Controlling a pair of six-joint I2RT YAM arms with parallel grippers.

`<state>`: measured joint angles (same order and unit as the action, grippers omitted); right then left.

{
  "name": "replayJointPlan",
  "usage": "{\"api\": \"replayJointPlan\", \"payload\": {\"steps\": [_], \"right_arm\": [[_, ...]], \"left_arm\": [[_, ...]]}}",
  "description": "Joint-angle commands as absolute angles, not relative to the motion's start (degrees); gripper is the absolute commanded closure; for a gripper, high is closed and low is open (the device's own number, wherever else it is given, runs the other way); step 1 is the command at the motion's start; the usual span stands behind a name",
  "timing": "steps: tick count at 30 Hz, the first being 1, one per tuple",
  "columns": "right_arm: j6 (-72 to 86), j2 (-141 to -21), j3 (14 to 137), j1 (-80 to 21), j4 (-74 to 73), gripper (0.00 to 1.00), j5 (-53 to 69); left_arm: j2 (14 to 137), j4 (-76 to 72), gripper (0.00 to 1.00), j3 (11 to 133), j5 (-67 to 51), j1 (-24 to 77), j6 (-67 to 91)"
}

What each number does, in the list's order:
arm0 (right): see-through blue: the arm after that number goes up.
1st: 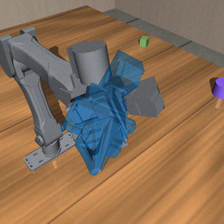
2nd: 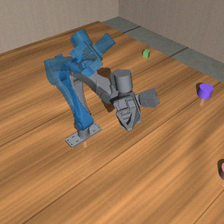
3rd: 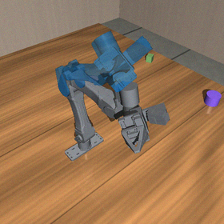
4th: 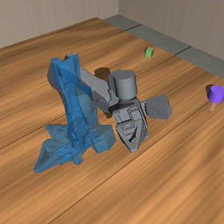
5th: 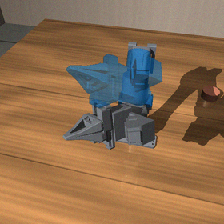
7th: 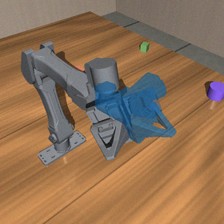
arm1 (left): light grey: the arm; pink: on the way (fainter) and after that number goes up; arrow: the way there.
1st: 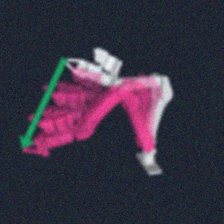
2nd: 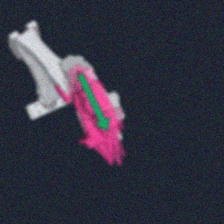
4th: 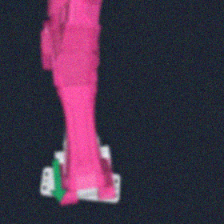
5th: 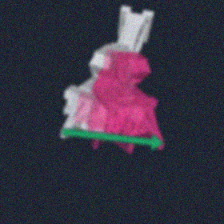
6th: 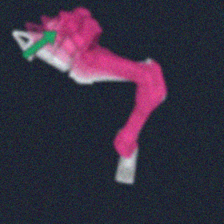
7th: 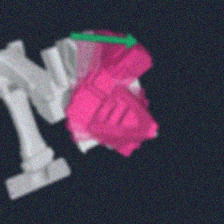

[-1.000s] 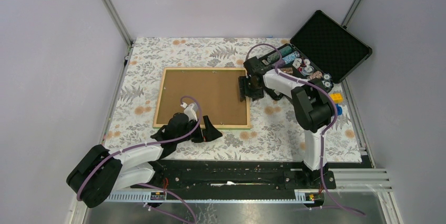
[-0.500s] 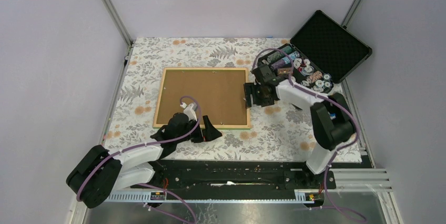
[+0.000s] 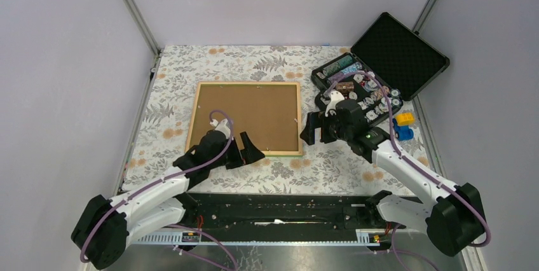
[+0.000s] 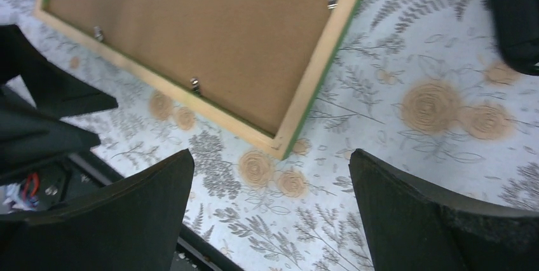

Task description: Put the photo into the frame

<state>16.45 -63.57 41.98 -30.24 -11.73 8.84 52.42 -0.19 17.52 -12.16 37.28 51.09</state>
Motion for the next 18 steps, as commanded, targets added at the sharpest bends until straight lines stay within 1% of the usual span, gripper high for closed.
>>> {"api": "replayJointPlan", "payload": {"steps": [1, 3, 4, 5, 7, 10, 14, 17, 18], "right_arm": [[19.1, -63.2, 39.8, -30.6, -3.9, 0.0, 19.3], [18.8, -64.6, 41.0, -30.8, -5.5, 0.0, 21.0], [17.9, -65.5, 40.8, -31.0, -4.7, 0.0, 24.8], [17.1, -66.3, 40.8, -31.9, -4.1, 0.0, 25.8], [15.0, -67.4, 41.5, -35.3, -4.3, 0.0, 22.6], [10.6, -69.7, 43.3, -40.9, -4.9, 0.0, 17.7], [1.3, -74.3, 47.5, -47.5, -7.0, 0.08, 11.7], [-8.8, -78.5, 49.8, -54.1, -7.6, 0.09, 4.0], [-11.1, -80.1, 50.4, -55.1, -7.2, 0.1, 3.1]], "left_arm": [[50.3, 12.0, 0.01, 26.5, -4.2, 36.9, 51.9], [50.3, 17.7, 0.01, 30.2, -0.8, 36.9, 51.9], [50.3, 20.9, 0.01, 31.9, 1.2, 36.9, 52.4], [50.5, 24.0, 0.01, 33.3, 3.4, 36.8, 53.7], [51.0, 29.0, 0.01, 35.4, 6.2, 36.2, 56.6], [51.1, 33.6, 0.01, 36.6, 7.4, 35.0, 62.0], [48.9, 36.6, 0.01, 35.0, 6.3, 32.3, 70.6], [46.6, 38.2, 0.01, 34.5, 6.9, 30.2, 74.9], [46.1, 39.0, 0.01, 34.7, 7.4, 29.4, 75.7]]}}
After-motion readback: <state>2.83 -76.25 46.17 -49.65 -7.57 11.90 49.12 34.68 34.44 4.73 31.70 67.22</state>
